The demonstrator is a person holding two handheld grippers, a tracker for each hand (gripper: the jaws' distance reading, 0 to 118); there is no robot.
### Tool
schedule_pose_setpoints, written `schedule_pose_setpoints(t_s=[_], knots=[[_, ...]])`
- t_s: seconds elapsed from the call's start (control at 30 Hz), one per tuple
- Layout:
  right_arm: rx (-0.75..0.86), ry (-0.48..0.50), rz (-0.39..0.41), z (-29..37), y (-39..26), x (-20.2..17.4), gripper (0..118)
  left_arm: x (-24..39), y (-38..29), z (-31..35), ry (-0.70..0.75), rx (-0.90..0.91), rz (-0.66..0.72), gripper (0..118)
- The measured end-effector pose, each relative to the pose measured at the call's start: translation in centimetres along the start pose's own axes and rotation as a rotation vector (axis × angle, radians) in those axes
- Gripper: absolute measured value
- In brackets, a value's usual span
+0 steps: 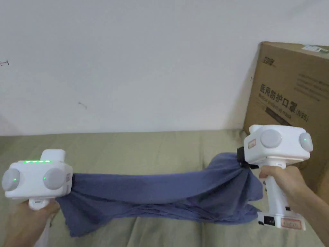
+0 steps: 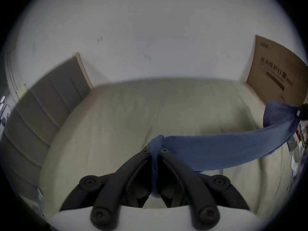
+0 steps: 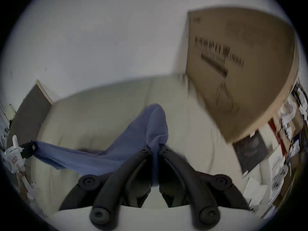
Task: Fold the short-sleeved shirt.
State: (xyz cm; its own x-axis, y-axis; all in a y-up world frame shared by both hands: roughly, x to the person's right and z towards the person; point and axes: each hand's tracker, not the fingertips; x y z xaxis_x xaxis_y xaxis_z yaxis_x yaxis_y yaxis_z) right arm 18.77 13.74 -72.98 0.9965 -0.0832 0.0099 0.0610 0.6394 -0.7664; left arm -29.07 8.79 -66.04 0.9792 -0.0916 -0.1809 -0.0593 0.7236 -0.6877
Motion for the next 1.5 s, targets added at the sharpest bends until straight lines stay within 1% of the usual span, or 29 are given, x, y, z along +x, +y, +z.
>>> schedule_pose_setpoints(t_s=[0.07,0.1,0.13,0.17,0.2,0.23,0.3,0.4,0.47,0.5,0.67,0.8,0.9,1.0,1.03,1.07,1.1,1.13,1.17,1.2,1.23,1.27,1.3,1.33,1.37,1.47,1.5], knots=[[-0.054,-0.002,0.008,-1.3,-3.4,0.6,5,-0.3,-3.3,-0.3,-0.027,-0.046,0.034,3],[-0.066,-0.004,-0.007,-1.2,-5.1,1.0,5,-1.3,-4.6,-1.1,-0.036,-0.057,0.034,3],[-0.065,0.017,-0.019,-1.6,-6.7,1.7,5,-1.5,-6.1,-0.7,-0.035,-0.057,0.036,3],[-0.075,0.022,-0.027,-1.2,-8.1,2.1,5,-1.6,-7.2,-0.1,-0.03,-0.075,0.035,3],[-0.077,0.014,-0.052,-0.5,-10.0,2.5,5,-2.0,-8.7,0.9,-0.043,-0.074,0.042,3],[-0.078,0.022,-0.075,0.5,-12.2,2.7,5,-2.5,-10.1,2.1,-0.062,-0.065,0.087,3],[-0.106,0.03,-0.083,1.9,-15.4,3.2,5,-2.8,-12.4,4.1,-0.061,-0.077,0.104,3],[-0.105,0.033,-0.084,5.8,-21.1,3.8,5,-3.5,-16.6,8.5,-0.06,-0.09,0.065,3],[-0.118,0.05,-0.118,9.1,-24.9,4.5,5,-4.1,-19.8,12.2,-0.056,-0.092,0.033,3],[-0.093,0.063,-0.134,10.8,-26.7,4.6,5,-4.4,-21.1,13.7,-0.055,-0.095,0.016,3],[-0.112,0.063,-0.122,18.4,-36.5,4.8,5,-6.9,-28.8,21.7,-0.052,-0.11,0.012,3],[-0.156,0.075,-0.103,22.3,-43.5,4.7,5,-8.3,-34.0,26.0,-0.022,-0.155,-0.021,3],[-0.186,0.072,-0.095,23.9,-47.2,4.8,5,-9.1,-37.0,28.0,-0.023,-0.181,-0.021,3],[-0.202,0.073,-0.107,24.3,-48.5,5.2,5,-9.7,-38.7,29.2,-0.039,-0.174,0.003,3],[-0.196,0.076,-0.106,24.4,-48.4,5.2,5,-9.6,-38.8,29.5,-0.04,-0.172,0.011,5],[-0.185,0.076,-0.108,24.5,-48.2,5.3,6,-9.7,-38.8,29.4,-0.047,-0.175,0.016,11],[-0.173,0.077,-0.114,24.6,-47.8,5.3,17,-9.8,-38.8,29.3,-0.046,-0.179,0.025,36],[-0.167,0.078,-0.115,24.8,-47.4,5.3,41,-9.7,-38.7,29.4,-0.038,-0.183,0.036,70],[-0.157,0.075,-0.105,25.0,-47.1,5.2,81,-9.9,-38.6,29.4,-0.043,-0.188,0.047,101],[-0.149,0.071,-0.081,25.1,-46.7,5.2,115,-10.1,-38.6,29.4,-0.057,-0.192,0.064,118],[-0.15,0.068,-0.058,25.2,-46.4,5.1,117,-10.4,-38.5,29.8,-0.085,-0.181,0.084,118],[-0.135,0.071,-0.057,25.5,-46.4,5.1,117,-10.6,-38.3,30.3,-0.107,-0.153,0.096,117],[-0.045,0.107,-0.069,26.0,-46.0,5.1,117,-10.1,-37.8,30.8,-0.119,-0.147,0.1,117],[-0.086,0.114,-0.044,26.0,-45.8,5.0,117,-10.3,-37.4,31.1,-0.117,-0.155,0.101,117],[-0.094,0.11,-0.04,26.0,-45.4,4.8,117,-10.4,-37.2,31.2,-0.123,-0.15,0.105,117],[-0.081,0.106,-0.016,25.9,-44.1,4.4,117,-10.2,-35.8,31.8,-0.177,-0.126,0.131,117],[-0.081,0.105,-0.016,25.8,-43.7,4.1,117,-10.3,-35.3,32.0,-0.198,-0.121,0.146,114]])
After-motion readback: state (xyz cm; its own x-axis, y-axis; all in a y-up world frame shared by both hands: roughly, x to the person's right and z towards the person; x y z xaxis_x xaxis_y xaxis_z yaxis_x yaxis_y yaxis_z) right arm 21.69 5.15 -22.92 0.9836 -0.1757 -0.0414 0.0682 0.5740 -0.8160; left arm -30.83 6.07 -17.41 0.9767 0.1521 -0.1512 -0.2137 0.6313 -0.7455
